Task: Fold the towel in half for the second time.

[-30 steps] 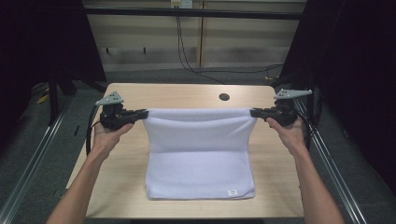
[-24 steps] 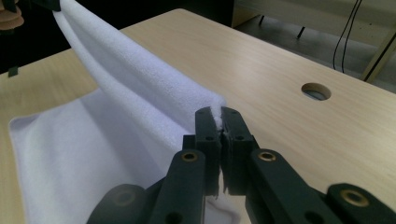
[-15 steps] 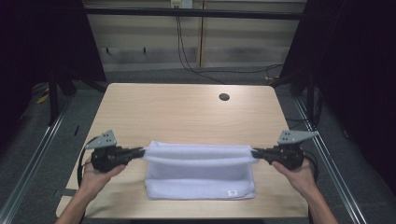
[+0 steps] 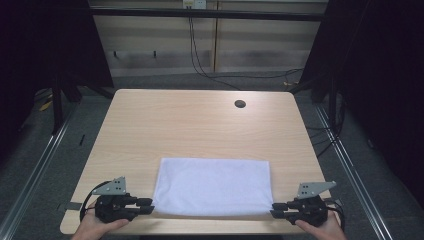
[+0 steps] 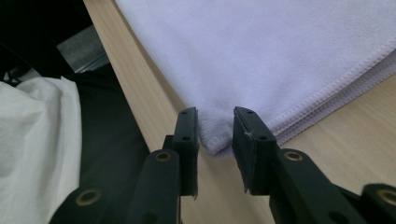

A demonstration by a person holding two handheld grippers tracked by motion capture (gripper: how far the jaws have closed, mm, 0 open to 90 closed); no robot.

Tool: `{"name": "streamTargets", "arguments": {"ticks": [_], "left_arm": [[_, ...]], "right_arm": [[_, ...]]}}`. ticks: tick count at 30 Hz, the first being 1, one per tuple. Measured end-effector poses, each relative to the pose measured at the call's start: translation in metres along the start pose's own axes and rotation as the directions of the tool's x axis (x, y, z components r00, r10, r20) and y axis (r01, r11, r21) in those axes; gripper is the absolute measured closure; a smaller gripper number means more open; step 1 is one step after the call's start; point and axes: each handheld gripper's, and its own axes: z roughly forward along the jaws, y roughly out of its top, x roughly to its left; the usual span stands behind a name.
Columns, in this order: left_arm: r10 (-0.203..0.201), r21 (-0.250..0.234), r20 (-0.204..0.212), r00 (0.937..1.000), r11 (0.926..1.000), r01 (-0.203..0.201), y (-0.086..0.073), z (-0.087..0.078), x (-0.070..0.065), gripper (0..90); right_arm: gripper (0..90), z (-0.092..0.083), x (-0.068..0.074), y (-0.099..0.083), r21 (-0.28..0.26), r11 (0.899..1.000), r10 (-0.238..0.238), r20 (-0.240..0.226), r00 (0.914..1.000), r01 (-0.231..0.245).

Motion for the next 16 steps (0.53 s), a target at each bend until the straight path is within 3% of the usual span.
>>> {"name": "streamTargets", "arguments": {"ticks": [3, 5, 7, 10, 12, 15, 16], "left_arm": [[-0.031, -0.074, -0.069, 0.9971, 0.9970, 0.026, 0.005, -0.006, 0.003, 56.7], [-0.085, -0.135, -0.134, 0.9873, 0.9886, 0.066, 0.010, -0.009, 0.013, 52.9], [-0.154, -0.186, -0.187, 0.9702, 0.9754, 0.119, 0.012, -0.008, 0.028, 48.4], [-0.203, -0.185, -0.215, 0.9552, 0.9688, 0.165, 0.014, -0.002, 0.051, 45.7], [-0.213, -0.180, -0.249, 0.9447, 0.9686, 0.171, 0.013, -0.001, 0.056, 43.1], [-0.202, -0.197, -0.255, 0.9456, 0.9682, 0.154, 0.010, -0.005, 0.053, 39.9], [-0.202, -0.197, -0.255, 0.9456, 0.9682, 0.154, 0.010, -0.005, 0.053, 39.5]], "right_arm": [[65.8, -0.011, -0.001, 0.000, -0.093, 0.995, 0.027, 0.052, 0.9983, -0.022], [58.9, -0.016, -0.008, 0.003, -0.175, 0.983, 0.069, 0.105, 0.9921, -0.050], [54.1, -0.018, -0.014, 0.005, -0.216, 0.975, 0.084, 0.157, 0.9840, -0.049], [48.1, -0.017, -0.023, 0.007, -0.243, 0.967, 0.127, 0.209, 0.9696, -0.074], [44.2, -0.018, -0.029, 0.006, -0.264, 0.962, 0.136, 0.252, 0.9583, -0.067], [38.5, -0.023, -0.034, 0.002, -0.310, 0.945, 0.189, 0.248, 0.9500, -0.107], [38.5, -0.023, -0.034, 0.002, -0.310, 0.945, 0.189, 0.248, 0.9500, -0.107]]}}
